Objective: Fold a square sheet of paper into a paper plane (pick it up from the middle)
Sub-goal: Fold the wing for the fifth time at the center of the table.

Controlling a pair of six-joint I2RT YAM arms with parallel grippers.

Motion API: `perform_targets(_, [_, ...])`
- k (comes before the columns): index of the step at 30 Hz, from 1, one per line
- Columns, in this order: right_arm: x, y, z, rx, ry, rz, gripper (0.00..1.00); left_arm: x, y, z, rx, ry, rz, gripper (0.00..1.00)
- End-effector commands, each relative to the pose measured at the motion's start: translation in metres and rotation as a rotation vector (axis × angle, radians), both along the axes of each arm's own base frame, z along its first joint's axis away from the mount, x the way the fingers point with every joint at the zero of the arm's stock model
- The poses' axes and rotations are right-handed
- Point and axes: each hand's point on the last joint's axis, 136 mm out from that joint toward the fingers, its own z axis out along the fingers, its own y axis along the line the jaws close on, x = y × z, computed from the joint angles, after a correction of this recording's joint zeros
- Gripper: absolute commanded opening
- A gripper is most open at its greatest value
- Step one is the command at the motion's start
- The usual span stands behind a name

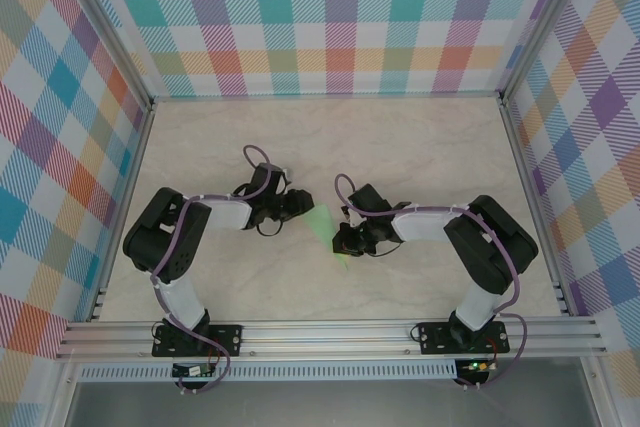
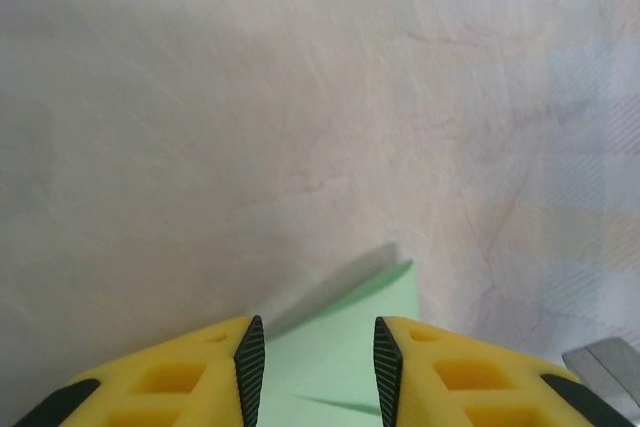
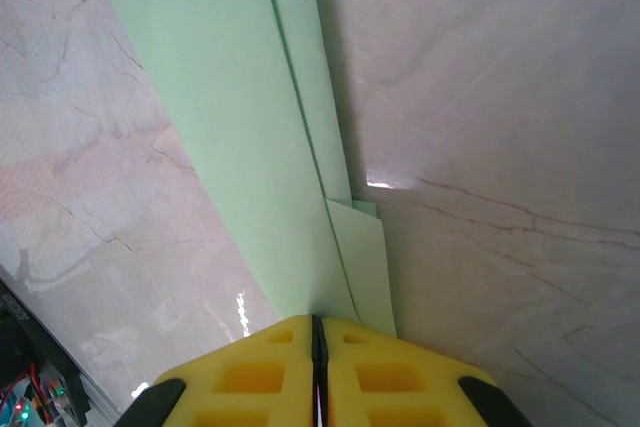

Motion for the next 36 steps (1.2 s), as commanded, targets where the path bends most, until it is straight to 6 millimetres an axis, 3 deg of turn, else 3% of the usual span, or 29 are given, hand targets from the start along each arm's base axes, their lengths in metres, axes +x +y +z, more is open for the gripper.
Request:
perform_targets(1, [-0.04, -0.06, -0.052, -0.291, 0.154, -0.012, 0.1, 0.01, 0.023, -0.014, 0.061, 0.015, 0.021, 0.37])
perform_targets(6, [-0.036, -0.051, -0.047, -0.257, 0.155, -0.012, 0.1, 0.021, 0.031, 0.002, 0.046, -0.002, 0.028, 0.37])
perform_targets(11, [-0.031, -0.043, -0.043, -0.235, 0.153, -0.014, 0.11, 0.029, 0.035, 0.05, 0.028, -0.071, 0.034, 0.38])
perform_targets(14, [-0.027, -0.041, -0.041, -0.239, 0.149, -0.02, 0.11, 0.019, 0.031, 0.073, -0.01, -0.092, 0.022, 0.38])
perform_targets(17, [-0.024, -0.041, -0.042, -0.245, 0.149, -0.022, 0.11, 0.002, 0.022, 0.083, -0.065, -0.101, 0.014, 0.35])
perform_targets(23, [-0.025, -0.04, -0.043, -0.245, 0.153, -0.021, 0.11, -0.03, -0.013, 0.068, -0.129, -0.075, -0.05, 0.35])
perform_targets(28, [-0.026, -0.042, -0.045, -0.253, 0.154, -0.022, 0.11, -0.039, -0.044, 0.045, -0.131, -0.045, -0.101, 0.35])
perform_targets(31, [-0.026, -0.043, -0.046, -0.257, 0.157, -0.023, 0.11, -0.043, -0.05, 0.024, -0.118, -0.01, -0.102, 0.34])
perform_targets(36, [-0.027, -0.044, -0.048, -0.265, 0.16, -0.021, 0.11, -0.049, -0.037, -0.009, -0.059, 0.032, -0.062, 0.34])
